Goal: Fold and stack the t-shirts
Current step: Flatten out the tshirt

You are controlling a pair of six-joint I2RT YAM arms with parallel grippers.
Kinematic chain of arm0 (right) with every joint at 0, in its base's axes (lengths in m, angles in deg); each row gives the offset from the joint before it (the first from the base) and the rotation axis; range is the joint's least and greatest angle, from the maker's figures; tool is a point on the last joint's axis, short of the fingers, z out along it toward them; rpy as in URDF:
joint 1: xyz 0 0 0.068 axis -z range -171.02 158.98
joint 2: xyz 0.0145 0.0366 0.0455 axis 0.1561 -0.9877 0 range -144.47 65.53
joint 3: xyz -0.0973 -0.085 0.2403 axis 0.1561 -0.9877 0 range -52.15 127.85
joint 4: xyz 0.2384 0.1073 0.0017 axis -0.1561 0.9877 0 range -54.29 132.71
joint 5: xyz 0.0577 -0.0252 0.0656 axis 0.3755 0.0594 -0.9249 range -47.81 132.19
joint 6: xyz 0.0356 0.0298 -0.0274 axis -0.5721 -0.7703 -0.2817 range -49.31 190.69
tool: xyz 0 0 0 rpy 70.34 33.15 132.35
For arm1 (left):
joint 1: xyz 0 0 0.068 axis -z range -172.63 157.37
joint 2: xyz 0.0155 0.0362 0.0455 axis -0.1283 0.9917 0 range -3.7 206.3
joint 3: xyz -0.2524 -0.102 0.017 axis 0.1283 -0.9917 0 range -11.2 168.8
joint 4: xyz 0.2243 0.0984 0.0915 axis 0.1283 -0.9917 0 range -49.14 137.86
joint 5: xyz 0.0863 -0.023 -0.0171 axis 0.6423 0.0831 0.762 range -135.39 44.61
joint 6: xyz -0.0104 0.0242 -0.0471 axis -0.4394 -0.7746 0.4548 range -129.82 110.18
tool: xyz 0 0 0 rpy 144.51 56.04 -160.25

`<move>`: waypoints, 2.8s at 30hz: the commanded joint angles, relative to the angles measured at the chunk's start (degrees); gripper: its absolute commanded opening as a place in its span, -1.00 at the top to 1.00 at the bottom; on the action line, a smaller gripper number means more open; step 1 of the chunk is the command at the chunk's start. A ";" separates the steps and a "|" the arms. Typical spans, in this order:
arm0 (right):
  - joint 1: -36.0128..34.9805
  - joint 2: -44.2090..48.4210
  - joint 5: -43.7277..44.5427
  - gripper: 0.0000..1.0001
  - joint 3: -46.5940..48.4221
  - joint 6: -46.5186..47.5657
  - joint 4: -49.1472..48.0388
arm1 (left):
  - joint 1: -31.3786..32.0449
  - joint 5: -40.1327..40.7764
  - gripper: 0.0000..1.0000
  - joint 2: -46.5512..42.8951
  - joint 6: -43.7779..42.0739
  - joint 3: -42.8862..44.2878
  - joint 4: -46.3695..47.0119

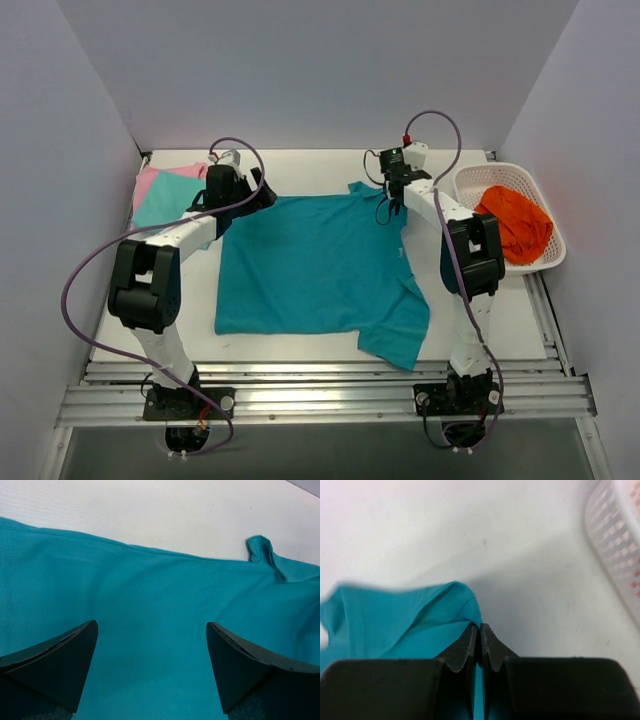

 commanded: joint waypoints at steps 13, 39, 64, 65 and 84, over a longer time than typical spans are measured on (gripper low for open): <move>9.33 -16.29 4.90 -1.00 17.44 3.25 8.44 | -1.22 -1.96 -0.98 0.30 -1.61 1.24 3.00; -2.71 -9.43 -4.50 -0.56 20.51 -0.97 6.87 | -1.22 -3.45 -0.98 -1.89 -0.99 -0.61 4.23; 0.54 -21.57 -3.54 -0.36 30.45 1.40 6.78 | -1.30 -3.19 -0.99 -0.14 -1.52 0.10 4.23; 0.71 -21.66 -3.53 -0.36 30.28 1.40 6.78 | -1.30 -3.19 -0.98 0.04 -1.60 0.19 4.23; 2.91 -23.50 -5.12 -0.07 28.96 1.05 4.49 | -1.30 -2.92 -0.99 1.89 -1.96 1.24 3.79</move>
